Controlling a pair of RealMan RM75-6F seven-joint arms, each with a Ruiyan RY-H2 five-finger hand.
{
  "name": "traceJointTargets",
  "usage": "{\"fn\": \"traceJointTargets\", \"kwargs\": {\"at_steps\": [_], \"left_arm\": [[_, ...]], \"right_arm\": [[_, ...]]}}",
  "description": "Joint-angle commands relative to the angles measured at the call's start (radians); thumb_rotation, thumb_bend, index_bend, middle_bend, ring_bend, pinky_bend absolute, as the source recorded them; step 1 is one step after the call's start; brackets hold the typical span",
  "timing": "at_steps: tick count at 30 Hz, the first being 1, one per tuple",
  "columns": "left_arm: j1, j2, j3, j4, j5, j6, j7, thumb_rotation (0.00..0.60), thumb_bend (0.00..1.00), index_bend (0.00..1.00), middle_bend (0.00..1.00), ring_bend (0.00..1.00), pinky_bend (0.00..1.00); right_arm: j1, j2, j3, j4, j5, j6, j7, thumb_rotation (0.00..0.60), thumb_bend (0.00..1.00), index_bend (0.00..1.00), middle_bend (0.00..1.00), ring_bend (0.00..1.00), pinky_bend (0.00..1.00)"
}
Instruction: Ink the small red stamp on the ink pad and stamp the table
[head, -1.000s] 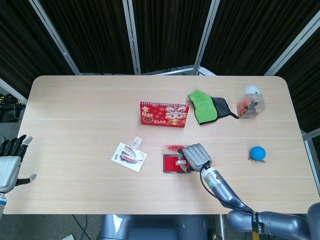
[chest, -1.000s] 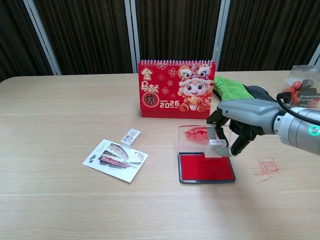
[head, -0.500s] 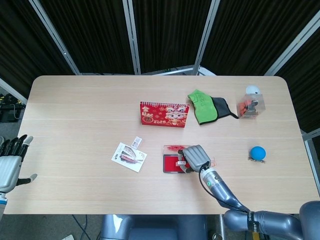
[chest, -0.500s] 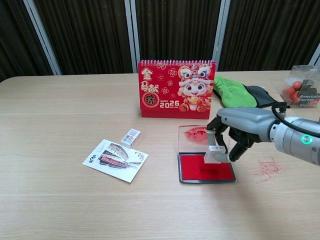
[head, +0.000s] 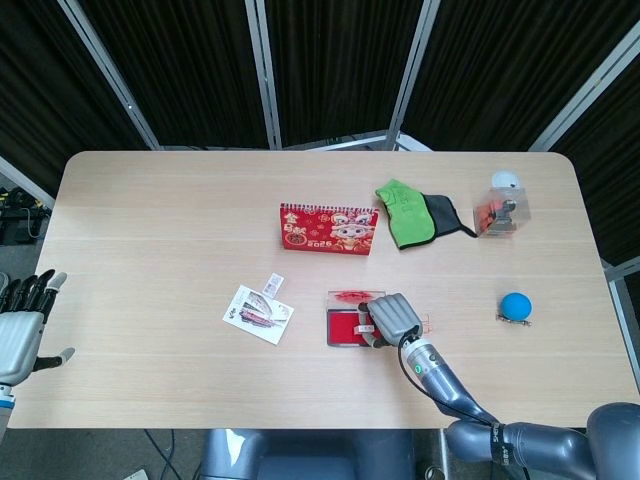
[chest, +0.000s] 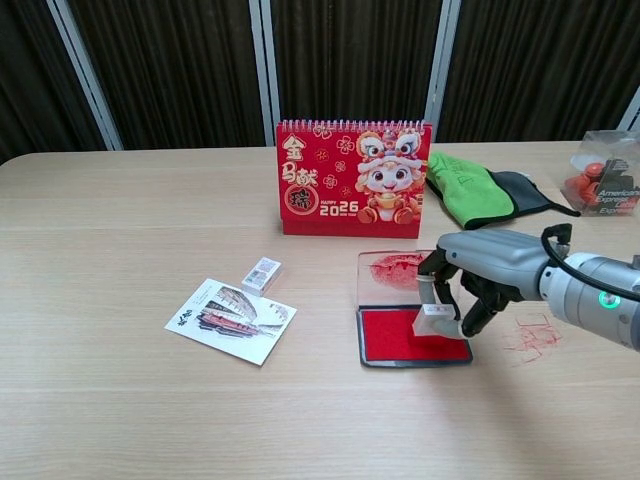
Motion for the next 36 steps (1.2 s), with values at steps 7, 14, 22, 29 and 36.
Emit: {"fn": "traceJointTargets", "kwargs": {"at_steps": [7,14,22,29,36], "left_arm": [[0.001,0.001,0.001,-0.002,0.001,0.003,-0.002,0.6,0.0,0.0,0.0,0.0,0.0],[0.001,0.003,0.001,-0.001,0.004,0.004,-0.008,0.6,0.0,0.0,0.0,0.0,0.0],[0.004,0.009,0.003,-0.007,0.01,0.009,-0.014,0.6,0.0,0.0,0.0,0.0,0.0],[0.009,0.021,0.007,-0.008,0.025,0.013,-0.041,0.6,0.0,0.0,0.0,0.0,0.0],[0.011,0.024,0.011,-0.024,0.044,0.021,-0.036,0.6,0.0,0.0,0.0,0.0,0.0]], "right_arm": [[0.0,-0.005,-0.005,0.012,-0.004,0.001,0.001,0.6,0.61,0.59,0.61,0.89,1.0],[-0.015,0.043,0.024,-0.062,-0.012,0.029,0.047,0.6,0.61,0.59,0.61,0.89,1.0],[-0.056,0.209,0.045,-0.207,-0.067,0.084,0.114,0.6,0.61,0.59,0.61,0.89,1.0],[-0.12,0.309,-0.007,-0.207,-0.104,0.111,0.167,0.6,0.61,0.59,0.62,0.89,1.0],[-0.144,0.307,-0.039,-0.114,-0.118,0.091,0.204,0.6,0.61,0.59,0.62,0.89,1.0]]}}
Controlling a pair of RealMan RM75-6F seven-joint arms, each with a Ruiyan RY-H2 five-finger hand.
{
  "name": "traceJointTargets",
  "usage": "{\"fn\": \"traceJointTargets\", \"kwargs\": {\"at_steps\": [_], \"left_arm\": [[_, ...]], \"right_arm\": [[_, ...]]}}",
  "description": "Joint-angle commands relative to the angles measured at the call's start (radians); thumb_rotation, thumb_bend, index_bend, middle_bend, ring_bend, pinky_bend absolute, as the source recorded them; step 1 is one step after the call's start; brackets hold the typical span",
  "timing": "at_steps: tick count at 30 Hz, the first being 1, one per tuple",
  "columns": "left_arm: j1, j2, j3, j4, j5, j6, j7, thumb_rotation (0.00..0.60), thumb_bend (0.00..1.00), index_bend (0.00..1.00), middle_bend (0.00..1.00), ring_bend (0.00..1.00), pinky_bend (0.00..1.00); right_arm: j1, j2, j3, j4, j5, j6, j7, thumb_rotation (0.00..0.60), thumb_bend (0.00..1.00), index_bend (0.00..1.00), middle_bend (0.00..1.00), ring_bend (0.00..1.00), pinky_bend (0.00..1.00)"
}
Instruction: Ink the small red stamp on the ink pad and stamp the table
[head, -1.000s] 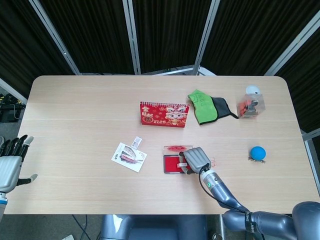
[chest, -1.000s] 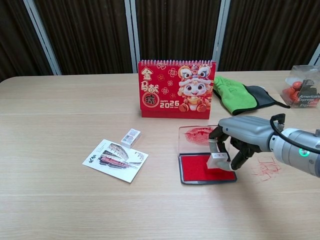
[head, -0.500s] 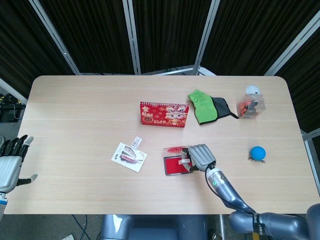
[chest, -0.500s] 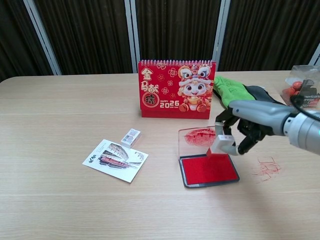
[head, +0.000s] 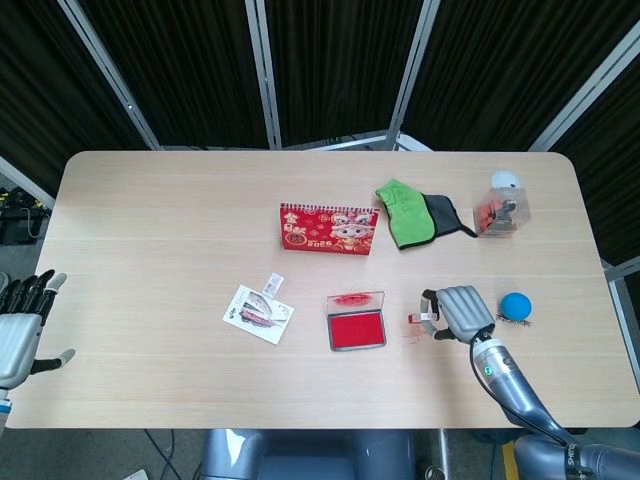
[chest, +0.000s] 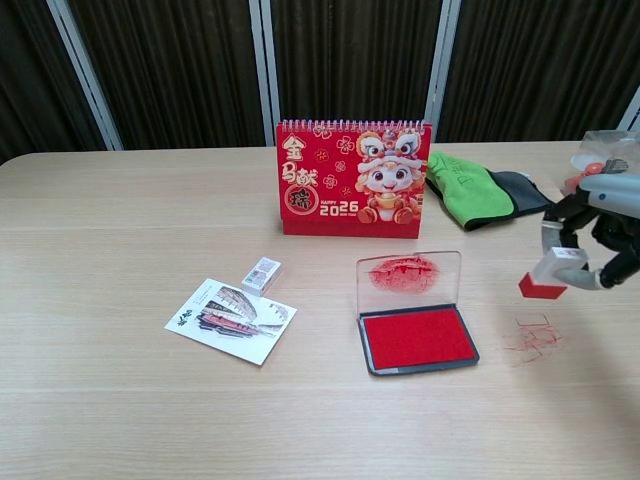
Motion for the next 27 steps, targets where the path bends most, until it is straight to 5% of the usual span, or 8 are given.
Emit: {"fn": "traceJointTargets", "kwargs": {"at_steps": [1,23,27], "left_arm": [[-0.001,-0.001,0.0,-0.003,-0.001,-0.002,0.006,0.6,0.0,0.0,0.0,0.0,0.0],[-0.009,-0.016,-0.007,0.006,-0.036,-0.014,0.034,0.6,0.0,0.0,0.0,0.0,0.0],[-0.008,-0.016,-0.005,0.005,-0.032,-0.013,0.034,0.6,0.0,0.0,0.0,0.0,0.0]], "right_arm": [[-0.009,-0.012,-0.013,0.049,-0.008,-0.016,0.024,0.6,0.61,0.59,0.61,0.89,1.0],[-0.012,-0.138,-0.03,0.27,-0.061,-0.077,0.098,0.6,0.61,0.59,0.61,0.89,1.0],[-0.016,-0.145,-0.03,0.28,-0.067,-0.078,0.102,0.6,0.54,0.58,0.61,0.89,1.0]]}}
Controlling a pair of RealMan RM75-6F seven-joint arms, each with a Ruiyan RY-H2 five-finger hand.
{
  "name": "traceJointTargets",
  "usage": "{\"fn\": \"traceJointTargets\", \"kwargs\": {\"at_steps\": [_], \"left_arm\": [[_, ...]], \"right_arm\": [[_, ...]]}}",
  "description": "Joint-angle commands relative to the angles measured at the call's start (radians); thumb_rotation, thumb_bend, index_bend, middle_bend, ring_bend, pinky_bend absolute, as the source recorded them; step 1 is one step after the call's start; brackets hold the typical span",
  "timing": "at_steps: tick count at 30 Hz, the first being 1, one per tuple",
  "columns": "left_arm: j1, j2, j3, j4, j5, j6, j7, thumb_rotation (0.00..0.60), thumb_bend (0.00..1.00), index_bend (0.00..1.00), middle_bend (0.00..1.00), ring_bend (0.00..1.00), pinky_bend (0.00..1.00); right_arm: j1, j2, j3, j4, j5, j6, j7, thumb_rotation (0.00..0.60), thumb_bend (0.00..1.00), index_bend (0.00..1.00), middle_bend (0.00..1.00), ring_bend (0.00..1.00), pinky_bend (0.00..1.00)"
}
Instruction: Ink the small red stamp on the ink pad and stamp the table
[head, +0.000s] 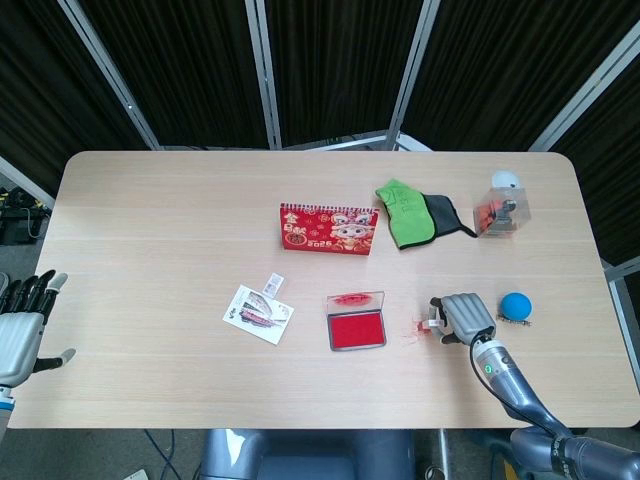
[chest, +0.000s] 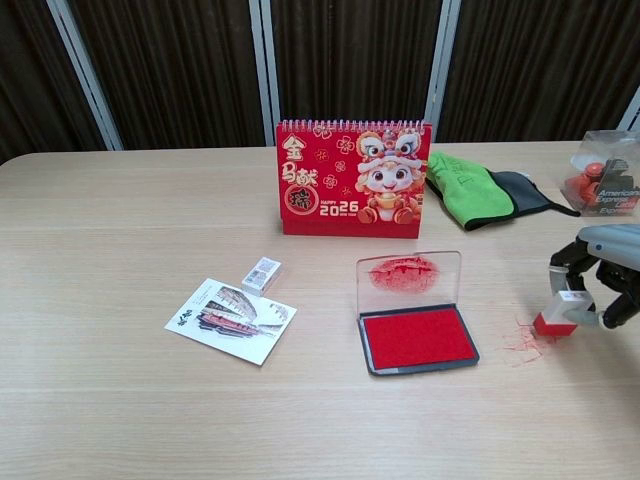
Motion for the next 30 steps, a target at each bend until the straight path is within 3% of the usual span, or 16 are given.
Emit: {"fn": "traceJointTargets", "kwargs": {"at_steps": [1,7,30], "left_arm": [[0.0,0.0,0.0,0.0,-0.001,-0.001,0.0,0.6,0.0,0.0,0.0,0.0,0.0],[-0.001,0.001,0.002,0.0,0.0,-0.003,0.0,0.6,0.0,0.0,0.0,0.0,0.0],[-0.001,0.0,0.004,-0.002,0.002,-0.002,0.002,0.6,0.0,0.0,0.0,0.0,0.0]], "right_arm": [[-0.002,-0.003,0.0,0.003,-0.002,0.0,0.001,0.6,0.49,0.57,0.61,0.89,1.0],[-0.007,-0.008,0.004,0.007,0.001,-0.004,0.001,0.6,0.36,0.54,0.59,0.89,1.0],[-0.018,-0.013,0.01,0.012,-0.012,-0.008,0.002,0.6,0.24,0.45,0.5,0.89,1.0]]}}
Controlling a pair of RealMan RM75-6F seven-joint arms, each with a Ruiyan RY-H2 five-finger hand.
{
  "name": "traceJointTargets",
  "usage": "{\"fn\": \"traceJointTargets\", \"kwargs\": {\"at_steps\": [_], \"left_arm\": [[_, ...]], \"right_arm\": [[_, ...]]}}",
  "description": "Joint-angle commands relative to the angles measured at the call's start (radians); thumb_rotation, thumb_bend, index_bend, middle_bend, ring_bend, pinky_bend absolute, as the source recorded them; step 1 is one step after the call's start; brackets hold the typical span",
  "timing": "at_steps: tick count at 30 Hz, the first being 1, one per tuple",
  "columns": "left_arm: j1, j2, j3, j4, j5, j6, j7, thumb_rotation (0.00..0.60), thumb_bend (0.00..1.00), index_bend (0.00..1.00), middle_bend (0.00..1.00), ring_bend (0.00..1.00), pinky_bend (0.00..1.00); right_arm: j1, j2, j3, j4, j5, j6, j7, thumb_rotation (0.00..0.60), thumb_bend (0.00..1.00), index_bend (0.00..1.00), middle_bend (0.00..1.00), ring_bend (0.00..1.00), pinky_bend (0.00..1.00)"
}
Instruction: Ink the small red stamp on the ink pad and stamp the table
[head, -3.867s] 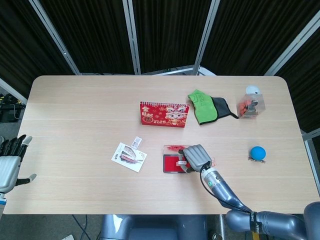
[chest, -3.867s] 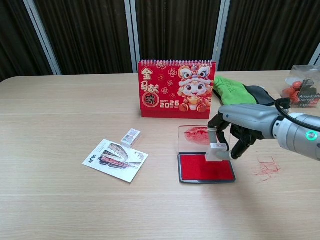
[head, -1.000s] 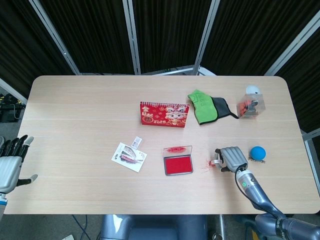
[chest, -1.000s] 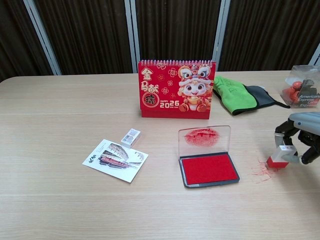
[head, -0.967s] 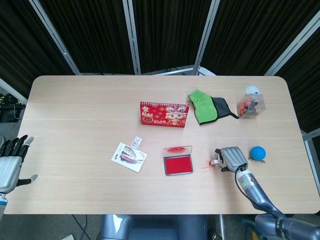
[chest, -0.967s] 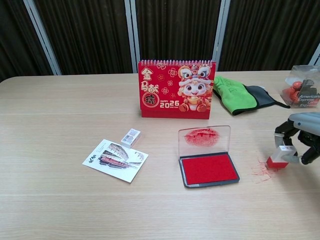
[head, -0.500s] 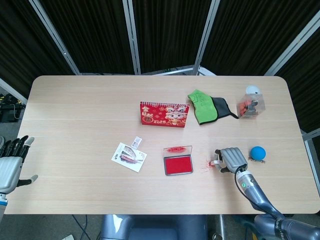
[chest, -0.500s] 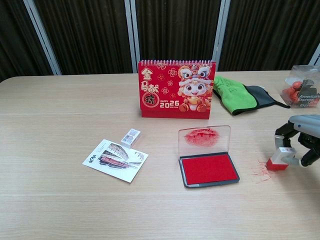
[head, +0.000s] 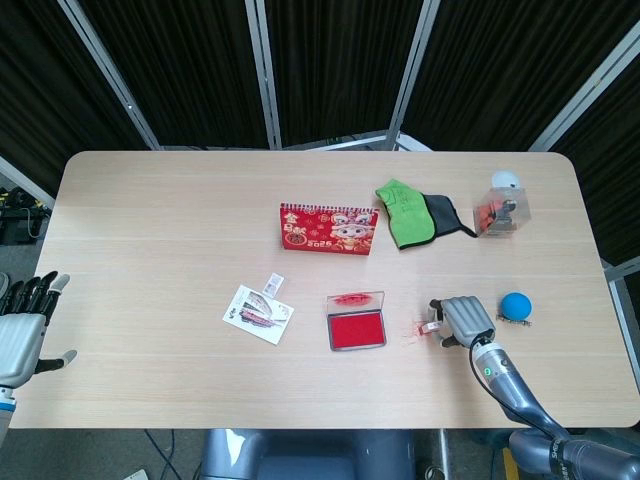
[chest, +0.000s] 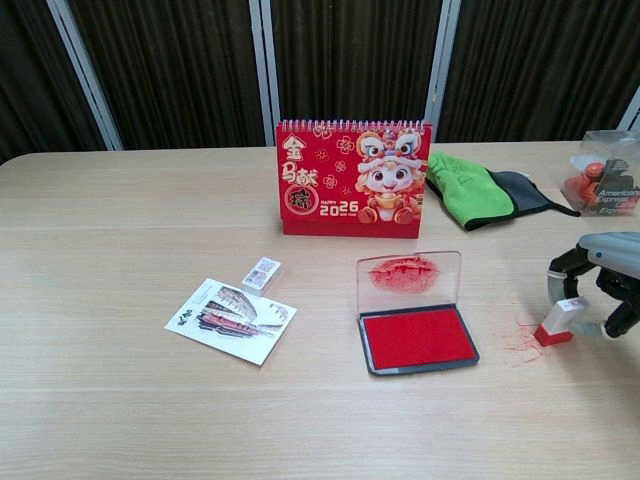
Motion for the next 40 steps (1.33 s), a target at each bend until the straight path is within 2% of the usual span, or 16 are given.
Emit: {"fn": "traceJointTargets", "kwargs": {"at_steps": [1,9,14,17,21,24,27,29,32,35,37,40], "left_arm": [[0.0,0.001,0.0,-0.001,0.0,0.0,-0.001,0.6,0.0,0.0,0.0,0.0,0.0],[0.0,0.0,0.0,-0.001,0.002,0.001,0.0,0.6,0.0,0.0,0.0,0.0,0.0],[0.002,0.005,0.002,-0.005,0.007,0.004,-0.007,0.6,0.0,0.0,0.0,0.0,0.0],[0.006,0.012,0.004,-0.01,0.017,0.009,-0.017,0.6,0.0,0.0,0.0,0.0,0.0],[0.014,0.026,0.009,-0.02,0.039,0.022,-0.038,0.6,0.0,0.0,0.0,0.0,0.0],[0.023,0.042,0.015,-0.029,0.066,0.038,-0.065,0.6,0.0,0.0,0.0,0.0,0.0],[0.031,0.055,0.022,-0.033,0.096,0.051,-0.091,0.6,0.0,0.0,0.0,0.0,0.0],[0.037,0.061,0.027,-0.034,0.12,0.061,-0.108,0.6,0.0,0.0,0.0,0.0,0.0],[0.045,0.066,0.032,-0.03,0.145,0.076,-0.127,0.6,0.0,0.0,0.0,0.0,0.0],[0.053,0.067,0.036,-0.016,0.176,0.097,-0.154,0.6,0.0,0.0,0.0,0.0,0.0],[0.057,0.065,0.037,-0.003,0.192,0.106,-0.175,0.6,0.0,0.0,0.0,0.0,0.0],[0.06,0.066,0.038,0.009,0.206,0.112,-0.199,0.6,0.0,0.0,0.0,0.0,0.0]], "right_arm": [[-0.001,0.0,0.002,-0.001,0.0,0.001,0.0,0.6,0.24,0.45,0.5,0.89,1.0],[-0.002,0.008,0.011,-0.018,0.001,0.006,-0.006,0.6,0.24,0.43,0.46,0.89,1.0],[-0.01,0.051,0.015,-0.082,-0.014,0.031,-0.01,0.6,0.2,0.33,0.36,0.89,1.0],[-0.023,0.108,0.011,-0.162,-0.036,0.063,-0.018,0.6,0.15,0.23,0.28,0.88,1.0],[-0.052,0.21,-0.007,-0.298,-0.071,0.117,-0.047,0.6,0.1,0.18,0.21,0.85,1.0],[-0.105,0.298,-0.023,-0.415,-0.131,0.218,-0.036,0.6,0.05,0.16,0.15,0.74,0.98],[-0.175,0.356,-0.04,-0.476,-0.215,0.357,-0.003,0.6,0.01,0.08,0.07,0.5,0.81],[-0.225,0.376,-0.049,-0.488,-0.262,0.452,0.018,0.6,0.0,0.01,0.02,0.25,0.6],[-0.289,0.376,-0.057,-0.482,-0.317,0.575,0.052,0.6,0.0,0.0,0.0,0.05,0.29],[-0.35,0.374,-0.07,-0.46,-0.363,0.677,0.095,0.6,0.0,0.0,0.0,0.0,0.07],[-0.373,0.382,-0.075,-0.454,-0.369,0.705,0.116,0.6,0.0,0.0,0.0,0.0,0.01],[-0.396,0.391,-0.073,-0.437,-0.375,0.736,0.103,0.6,0.0,0.0,0.0,0.0,0.0]]}}
